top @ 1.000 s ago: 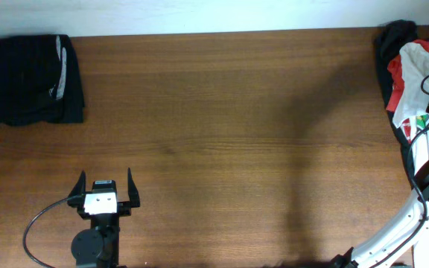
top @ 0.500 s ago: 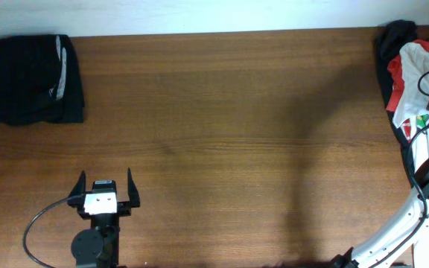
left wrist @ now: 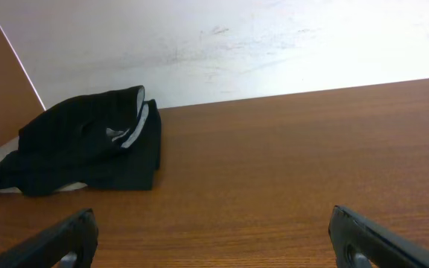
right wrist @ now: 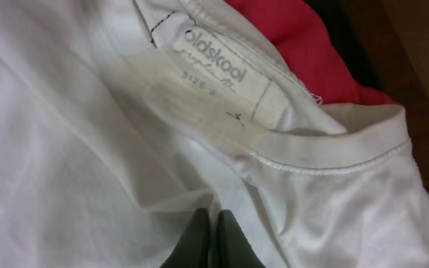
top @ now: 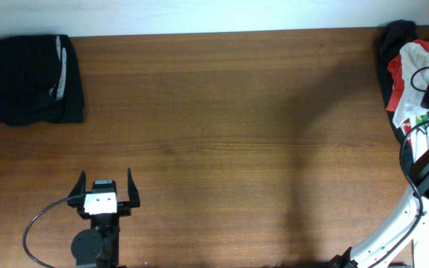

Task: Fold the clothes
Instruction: 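Grasp the white T-shirt collar with the right gripper, then drag the white T-shirt leftward onto the table center and release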

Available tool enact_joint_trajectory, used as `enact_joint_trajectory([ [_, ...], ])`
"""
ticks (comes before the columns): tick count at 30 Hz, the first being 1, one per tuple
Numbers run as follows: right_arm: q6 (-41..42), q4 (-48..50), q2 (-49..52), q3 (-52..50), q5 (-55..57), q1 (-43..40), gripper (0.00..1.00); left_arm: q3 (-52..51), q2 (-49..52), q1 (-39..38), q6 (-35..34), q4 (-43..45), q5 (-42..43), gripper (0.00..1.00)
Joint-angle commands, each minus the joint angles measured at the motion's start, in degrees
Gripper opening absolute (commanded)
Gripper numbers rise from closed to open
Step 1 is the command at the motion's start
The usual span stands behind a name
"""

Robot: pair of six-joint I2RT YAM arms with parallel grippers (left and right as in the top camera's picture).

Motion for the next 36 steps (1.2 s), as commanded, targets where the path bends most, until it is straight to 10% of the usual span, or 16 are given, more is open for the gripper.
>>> enact_joint_trajectory([
  [1,6.3,-0.4,-3.2,1.3,0.3,1.1,0.04,-0.2,-0.3,0.3,0.3,-0.1,-0.4,0.99],
  [6,6.4,-1.1,-12.2,1.3,0.2,14.1,0.04,-0.2,-0.3,0.3,0.3,-0.1,-0.4,0.99],
  [16,23.1,4.9,-12.4,1.3,-8.5,69.8,0.04,-0.2,-0.3,0.3,0.3,-0.1,-0.4,0.99],
  [25,31.6,8.8,-12.2,1.3,-15.9,88.1,0.04,-0.2,-0.3,0.3,0.3,-0.1,-0.4,0.99],
  [28,32.5,9.2,-12.3,1.3,-12.8,88.1,0.28,-0.2,-0.3,0.3,0.3,-0.1,-0.4,0.99],
  [30,32.5,8.3,-12.7,1.3,-12.7,85.4,0.94,-0.2,-0.3,0.3,0.3,-0.1,-0.4,0.99],
  [36,34.4,-22.8,-26.5,1.3,-20.5,63.4,0.99,-0.2,-0.3,0.3,0.3,-0.1,-0.4,0.99],
])
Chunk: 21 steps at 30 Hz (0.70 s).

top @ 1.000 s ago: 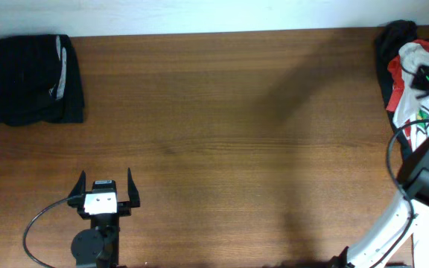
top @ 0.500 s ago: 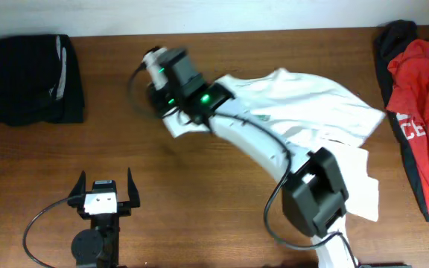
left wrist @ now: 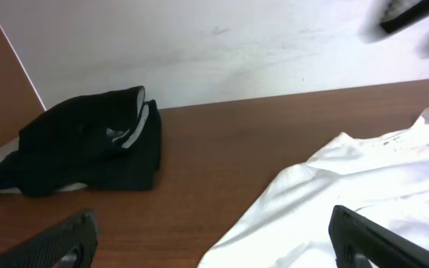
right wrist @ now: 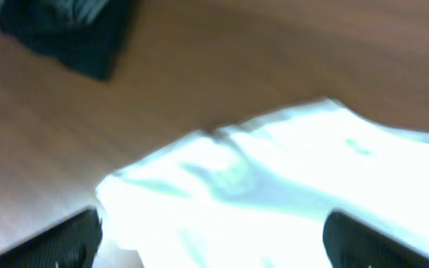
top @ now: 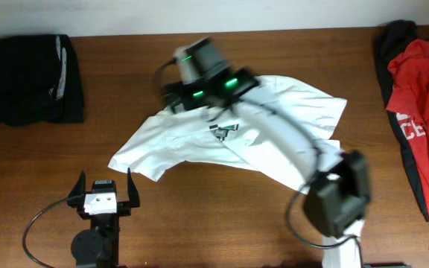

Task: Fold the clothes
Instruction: 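Drag the white T-shirt leftward onto the table center and release, then grasp the T-shirt's left and right edges with both grippers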

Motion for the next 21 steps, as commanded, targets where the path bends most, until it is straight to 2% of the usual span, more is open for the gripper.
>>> enact_joint_trajectory([
  [1,0.5,-14.0,-9.8,0.7,-5.2,-11.7,0.98,-0.2,-0.3,0.3,0.3,-0.1,-0.4,0.99],
  [4,2.4,-29.9,-10.0,0.7,-5.2,-23.7,0.99,-0.2,-0.3,0.3,0.3,-0.1,-0.4,0.99],
  [6,4.4,-41.0,-10.2,0.7,-5.3,-35.4,0.99,-0.2,-0.3,0.3,0.3,-0.1,-0.4,0.99],
  [8,3.7,-48.5,-12.0,0.7,-5.3,-44.3,0.99,-0.2,-0.3,0.3,4.0,0.2,-2.9,0.99],
  [11,-1.6,-53.7,-19.9,0.7,-5.2,-52.6,0.99,-0.2,-0.3,0.3,4.2,0.2,-2.8,0.99],
  [13,-2.5,-54.0,-28.0,0.1,-3.5,-54.0,0.99,-0.2,-0.3,0.3,4.2,0.4,-2.5,0.99],
  [15,-2.3,-54.0,-34.6,-1.0,-0.7,-53.0,0.99,-0.2,-0.3,0.3,4.2,0.9,3.8,0.99],
  [17,-2.3,-54.0,-42.4,-7.8,0.3,-52.2,0.99,-0.2,-0.3,0.3,-1.4,7.5,20.9,0.99],
  [19,-2.3,-53.3,-47.0,-17.2,0.3,-52.2,0.99,1.2,-0.1,0.3,-9.8,10.5,27.8,0.99],
  [21,-2.3,-49.5,-48.8,-27.0,-1.2,-52.2,0.99,5.7,3.2,0.3,-10.3,10.0,32.3,0.99],
])
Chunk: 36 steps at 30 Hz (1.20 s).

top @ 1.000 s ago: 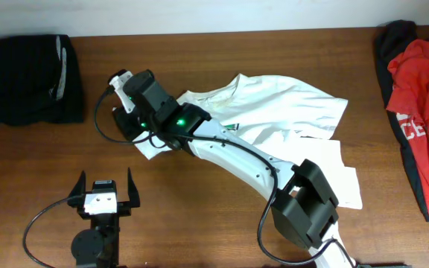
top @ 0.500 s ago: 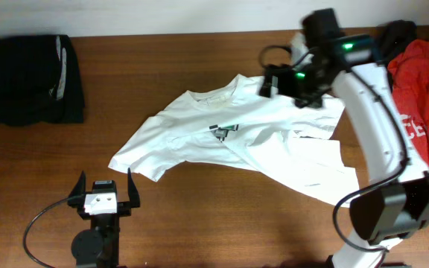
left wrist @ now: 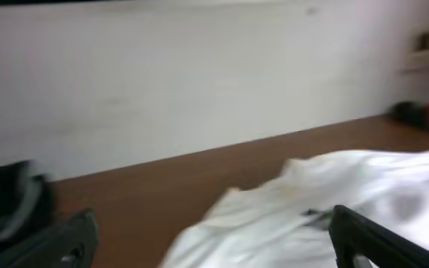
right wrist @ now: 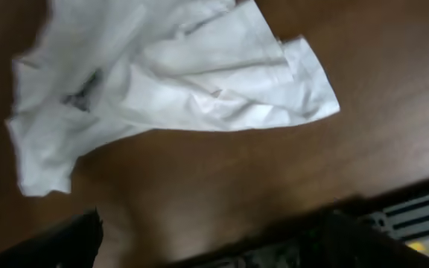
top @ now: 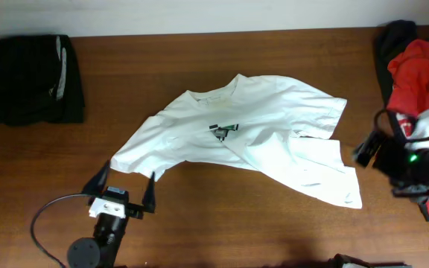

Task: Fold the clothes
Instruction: 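Grasp the T-shirt's left and right edges with both grippers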

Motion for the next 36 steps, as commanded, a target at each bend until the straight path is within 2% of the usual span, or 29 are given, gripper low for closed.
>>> enact_joint_trajectory([
  [1,-0.6,5.3,-1.1,-12.0,-3.1,0.4,0.99,9.1,6.3,0.2,-5.2,-1.7,10.5,0.99],
  [2,-0.5,7.8,-1.1,-15.5,-4.7,0.4,0.99,14.3,11.8,0.2,-5.0,-5.2,10.6,0.99],
  [3,-0.6,10.2,-1.1,-18.7,-6.5,0.4,0.99,23.1,21.6,0.2,-3.0,-13.2,12.6,0.99],
  [5,-0.5,10.9,-0.9,-20.0,-8.1,0.4,0.99,34.9,36.4,0.2,2.1,-25.9,17.2,0.99],
  [6,-0.6,11.1,-0.9,-20.0,-8.1,0.4,0.99,44.3,47.9,0.2,2.9,-36.5,17.4,0.99],
  [7,-0.6,11.1,-0.9,-20.0,-8.1,0.4,0.99,49.9,55.7,0.2,2.8,-41.7,18.2,0.99],
  [9,-2.1,11.2,-0.9,-20.0,-8.1,0.4,0.99,54.5,68.0,0.2,2.4,-46.5,22.6,0.99],
  [10,-2.1,11.1,-0.9,-20.0,-8.0,0.4,0.99,55.1,72.3,0.1,1.2,-46.9,22.0,0.99],
  [11,-2.1,11.2,-0.9,-20.0,-8.0,0.4,0.99,55.9,76.2,0.0,-7.1,-47.9,13.4,0.99],
  [12,-2.1,11.8,-0.9,-20.0,-8.1,0.4,0.99,57.8,80.0,-1.2,-14.5,-53.7,-4.9,0.99],
  [13,-2.1,12.2,-0.9,-20.0,-8.1,0.4,0.99,58.3,81.8,-2.6,-15.5,-55.0,-9.9,0.99],
  [14,-2.1,12.4,-0.9,-20.0,-8.1,0.4,0.99,58.3,82.6,-3.3,-15.5,-53.7,-9.1,0.99],
  [15,-2.1,12.4,-0.9,-20.0,-8.1,0.4,0.99,58.3,83.6,-4.0,-15.5,-50.9,-3.6,0.99],
  [16,-2.1,12.4,-0.9,-20.0,-8.1,0.4,0.99,58.3,83.8,-4.0,-15.5,-49.7,-2.0,0.99],
  [18,-2.1,12.4,-0.9,-20.0,-8.1,0.4,0.99,58.3,84.3,-4.1,-15.5,-49.7,-6.3,0.99],
  [21,-1.8,12.4,-0.2,-20.0,-8.0,0.4,0.99,58.3,88.6,-8.3,-17.2,-50.9,-13.0,0.99],
  [22,-1.8,12.4,0.2,-20.4,-8.1,0.4,0.99,58.3,91.3,-10.0,-20.0,-50.9,-15.3,0.99],
  [26,-1.4,13.3,0.5,-23.1,-7.9,0.4,0.99,58.3,98.7,-10.9,-21.3,-49.5,-17.0,0.99],
  [31,-1.4,13.7,0.5,-23.2,-7.9,0.4,0.99,58.3,101.4,-10.9,-22.0,-47.2,-18.3,0.99],
  [33,-1.4,13.7,0.5,-23.3,-7.9,0.4,0.99,58.3,103.3,-10.9,-22.6,-46.6,-18.3,0.91],
  [35,-1.4,13.7,0.5,-23.5,-7.9,0.4,0.99,58.3,106.0,-10.9,-22.6,-46.7,-18.2,0.67],
  [36,-1.4,13.7,0.5,-23.5,-7.9,0.4,0.99,58.3,106.2,-10.9,-22.6,-46.9,-18.2,0.51],
])
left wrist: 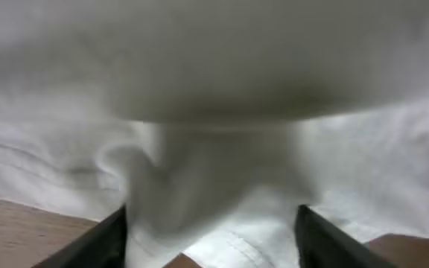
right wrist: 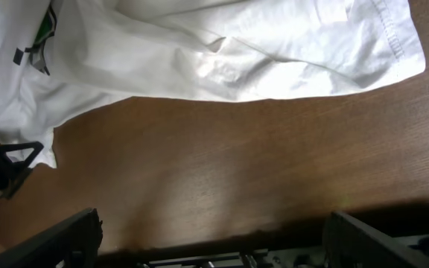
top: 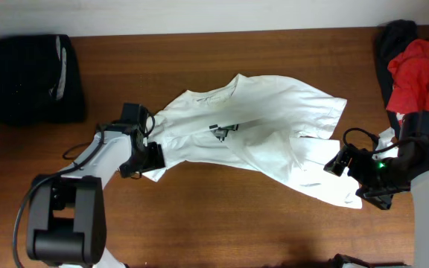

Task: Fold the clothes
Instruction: 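Grasp the T-shirt's left and right edges with both grippers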

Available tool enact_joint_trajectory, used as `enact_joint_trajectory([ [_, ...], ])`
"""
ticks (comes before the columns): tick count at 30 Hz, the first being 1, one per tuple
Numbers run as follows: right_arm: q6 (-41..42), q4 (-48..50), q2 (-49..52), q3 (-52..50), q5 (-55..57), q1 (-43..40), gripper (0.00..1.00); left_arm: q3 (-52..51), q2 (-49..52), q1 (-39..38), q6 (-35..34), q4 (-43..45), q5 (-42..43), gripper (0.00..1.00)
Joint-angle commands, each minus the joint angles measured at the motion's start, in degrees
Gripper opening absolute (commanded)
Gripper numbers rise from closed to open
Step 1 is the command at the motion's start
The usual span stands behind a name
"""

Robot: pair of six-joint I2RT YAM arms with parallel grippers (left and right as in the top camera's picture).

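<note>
A white T-shirt (top: 252, 123) with a small chest print lies spread and wrinkled in the middle of the table. My left gripper (top: 147, 155) sits at the shirt's left sleeve corner. In the left wrist view white cloth (left wrist: 214, 112) fills the frame, and the left gripper (left wrist: 211, 240) is open with a bunch of cloth between its fingers (left wrist: 114, 238). My right gripper (top: 345, 165) hovers at the shirt's lower right hem. In the right wrist view it (right wrist: 218, 246) is open over bare wood, the hem (right wrist: 274, 59) lying ahead of it.
A folded black garment (top: 28, 78) lies at the back left corner. A pile of red and black clothes (top: 412, 71) sits at the right edge. The wooden table (top: 222, 223) shows bare along the front.
My left gripper has moved from the table's front, clear of the shirt, to the shirt's left sleeve corner, with cloth now between its open fingers. The right gripper has moved left to the lower right hem.
At first the table's middle was bare and my right gripper was shut on white cloth in the right pile. Then the white shirt lay mid-table under the open right gripper. Later the right arm stood at the right edge. Now both grippers are at the shirt's edges.
</note>
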Motion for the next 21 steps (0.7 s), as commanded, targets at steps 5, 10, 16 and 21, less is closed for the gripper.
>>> enact_joint_trajectory([
  [5,0.9,0.6,0.0,-1.9,-0.3,6.1,0.99,3.2,3.7,3.7,-0.3,-3.0,0.9,0.01],
  [10,5.9,15.7,3.3,-9.7,1.3,22.1,0.99,6.6,3.7,16.5,-0.3,-9.0,0.9,0.01],
  [16,4.2,29.7,25.2,-9.6,1.4,32.3,0.84,6.6,3.7,23.4,-1.9,-10.4,1.4,0.01],
  [21,3.4,34.7,29.1,-9.5,1.6,36.6,0.81,6.6,3.7,23.4,-1.9,-10.3,1.4,0.01],
])
